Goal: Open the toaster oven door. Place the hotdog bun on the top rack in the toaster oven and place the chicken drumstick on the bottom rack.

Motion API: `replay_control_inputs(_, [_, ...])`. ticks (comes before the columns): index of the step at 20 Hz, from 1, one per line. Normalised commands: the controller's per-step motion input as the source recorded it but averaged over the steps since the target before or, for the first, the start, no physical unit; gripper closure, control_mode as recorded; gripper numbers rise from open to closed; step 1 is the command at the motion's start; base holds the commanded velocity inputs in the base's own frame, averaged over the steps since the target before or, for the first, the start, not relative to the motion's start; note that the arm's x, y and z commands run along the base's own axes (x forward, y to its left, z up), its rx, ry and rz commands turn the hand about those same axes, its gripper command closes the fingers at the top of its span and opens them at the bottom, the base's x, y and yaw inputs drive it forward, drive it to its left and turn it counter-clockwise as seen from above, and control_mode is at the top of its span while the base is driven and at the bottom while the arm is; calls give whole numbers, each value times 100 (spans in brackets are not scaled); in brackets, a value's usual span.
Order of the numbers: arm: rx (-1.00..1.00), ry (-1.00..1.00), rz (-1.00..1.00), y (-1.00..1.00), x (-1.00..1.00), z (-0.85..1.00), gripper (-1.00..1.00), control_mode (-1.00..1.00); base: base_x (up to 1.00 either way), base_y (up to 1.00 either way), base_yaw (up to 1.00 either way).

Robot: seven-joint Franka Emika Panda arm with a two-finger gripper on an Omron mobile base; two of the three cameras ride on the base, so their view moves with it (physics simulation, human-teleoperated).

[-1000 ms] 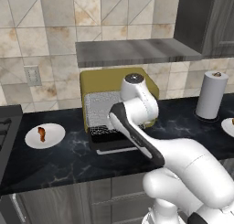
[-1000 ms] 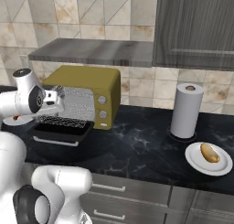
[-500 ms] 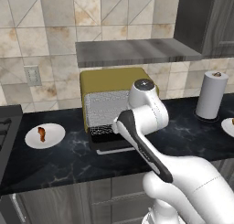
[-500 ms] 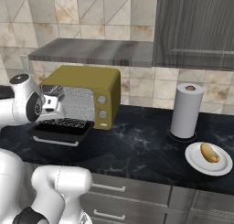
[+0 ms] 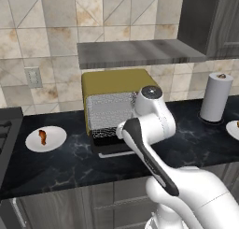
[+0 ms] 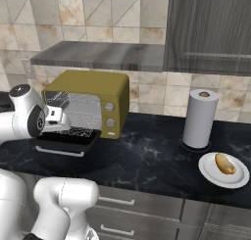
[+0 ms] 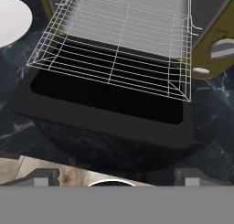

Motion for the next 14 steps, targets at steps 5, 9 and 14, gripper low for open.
replay_control_inputs(5, [0, 0, 0, 0, 0, 0, -100, -100, 0, 0, 0])
replay_control_inputs(9, [0, 0, 0, 0, 0, 0, -100, -100, 0, 0, 0])
replay_control_inputs(14, [0, 0, 0, 0, 0, 0, -100, -100, 0, 0, 0])
